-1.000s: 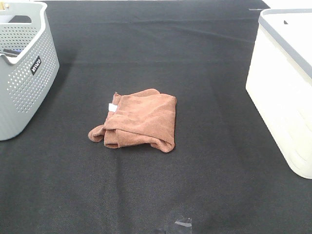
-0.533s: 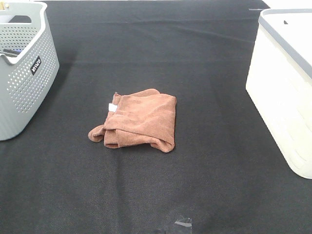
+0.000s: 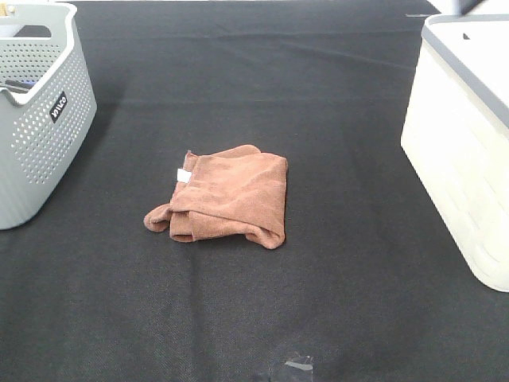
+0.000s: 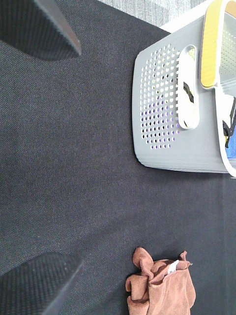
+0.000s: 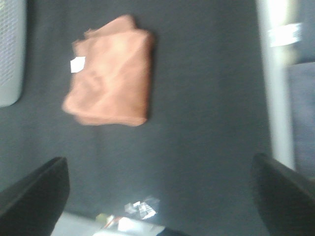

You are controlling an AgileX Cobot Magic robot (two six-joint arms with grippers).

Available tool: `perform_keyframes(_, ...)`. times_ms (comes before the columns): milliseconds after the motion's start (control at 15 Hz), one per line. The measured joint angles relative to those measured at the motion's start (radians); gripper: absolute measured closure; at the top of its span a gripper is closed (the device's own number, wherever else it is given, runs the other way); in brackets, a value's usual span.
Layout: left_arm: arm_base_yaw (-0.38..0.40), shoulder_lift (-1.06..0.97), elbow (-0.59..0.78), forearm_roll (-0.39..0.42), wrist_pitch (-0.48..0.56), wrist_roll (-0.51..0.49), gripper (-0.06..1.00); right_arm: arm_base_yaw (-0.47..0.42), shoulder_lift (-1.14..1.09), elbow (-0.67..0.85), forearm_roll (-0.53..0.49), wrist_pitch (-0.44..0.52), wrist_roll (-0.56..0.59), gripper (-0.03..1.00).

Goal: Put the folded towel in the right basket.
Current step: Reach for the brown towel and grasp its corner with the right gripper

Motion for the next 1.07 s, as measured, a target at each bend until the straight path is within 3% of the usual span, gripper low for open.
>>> perform_keyframes(133,0.0,0.0,0.0,0.0,0.0,0.0,-0.04,0.086,0.1,-0.003,0.018,-0.024,-0.004,0.03)
perform_keyframes(267,0.0,0.0,0.0,0.0,0.0,0.0,-0.04,0.197,0.236,-0.004,0.031,-0.135,-0.012,0.03)
perform_keyframes(333,0.0,0.0,0.0,0.0,0.0,0.0,-0.04,0.197,0.236,-0.004,0.031,-0.135,-0.012,0.03)
perform_keyframes(600,0.0,0.0,0.0,0.0,0.0,0.0,-0.04,0.234,0.437,-0.006,0.118,-0.281,-0.012,0.03)
perform_keyframes(867,0.0,0.0,0.0,0.0,0.0,0.0,-0.04,0.234,0.605,-0.006,0.234,-0.383,-0.101,0.03)
perform_keyframes(1067,0.0,0.0,0.0,0.0,0.0,0.0,-0.04,0.234,0.667,-0.006,0.246,-0.432,-0.112,0.03)
